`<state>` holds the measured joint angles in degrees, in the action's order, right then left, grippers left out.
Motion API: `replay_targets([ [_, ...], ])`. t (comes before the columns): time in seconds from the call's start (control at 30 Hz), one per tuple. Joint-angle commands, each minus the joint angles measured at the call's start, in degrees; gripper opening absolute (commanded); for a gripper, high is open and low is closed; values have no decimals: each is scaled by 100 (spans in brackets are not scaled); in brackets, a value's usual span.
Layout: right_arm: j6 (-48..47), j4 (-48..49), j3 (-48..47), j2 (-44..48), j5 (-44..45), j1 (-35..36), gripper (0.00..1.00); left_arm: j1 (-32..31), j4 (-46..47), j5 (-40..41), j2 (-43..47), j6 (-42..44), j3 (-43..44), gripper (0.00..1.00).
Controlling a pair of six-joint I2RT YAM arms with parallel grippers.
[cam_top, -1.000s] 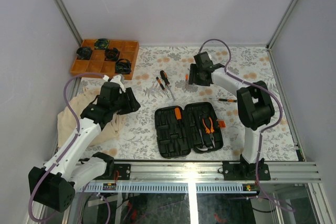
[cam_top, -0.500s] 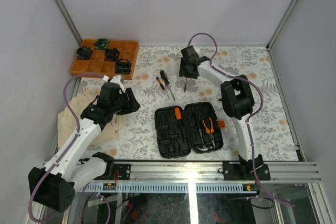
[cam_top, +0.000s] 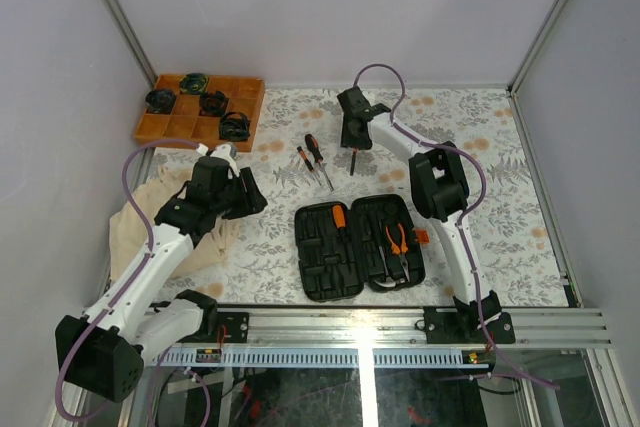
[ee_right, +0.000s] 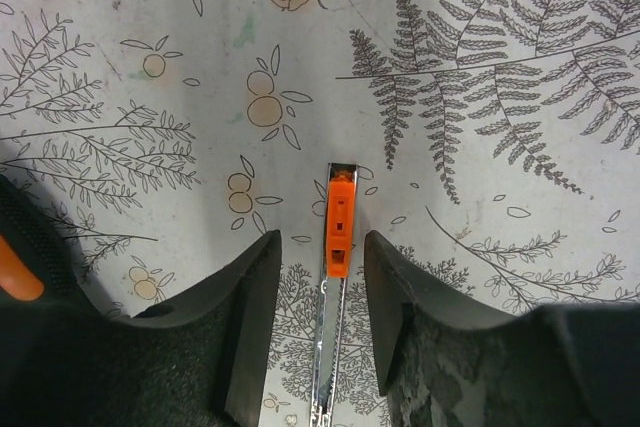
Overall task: Sort the tools into containers
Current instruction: Pick up the utility knife at the center of the board.
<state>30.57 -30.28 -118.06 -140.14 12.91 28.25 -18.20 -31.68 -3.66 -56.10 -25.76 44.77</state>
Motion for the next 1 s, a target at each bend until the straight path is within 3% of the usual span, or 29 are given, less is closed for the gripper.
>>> replay_targets([
  [0.0, -129, -499, -192, -119, 292, 83, 45, 90, 188, -101, -39, 140, -47, 54],
  [0.2, -272, -640, -145, -122, 259, 135, 43, 98, 197, -125, -37, 141, -51, 54],
  [0.43, -394, -668, -177, -176, -24, 147, 33, 97, 206, -145, -47, 140, -50, 54],
  [0.73, -801, 325, 581, 847, -508, 146, 11, 103, 211, -167, -46, 134, -62, 54],
  [0.97, -1233, 704, 1141, 2049, -629, 146, 4, 99, 215, -210, -59, 144, -57, 54],
])
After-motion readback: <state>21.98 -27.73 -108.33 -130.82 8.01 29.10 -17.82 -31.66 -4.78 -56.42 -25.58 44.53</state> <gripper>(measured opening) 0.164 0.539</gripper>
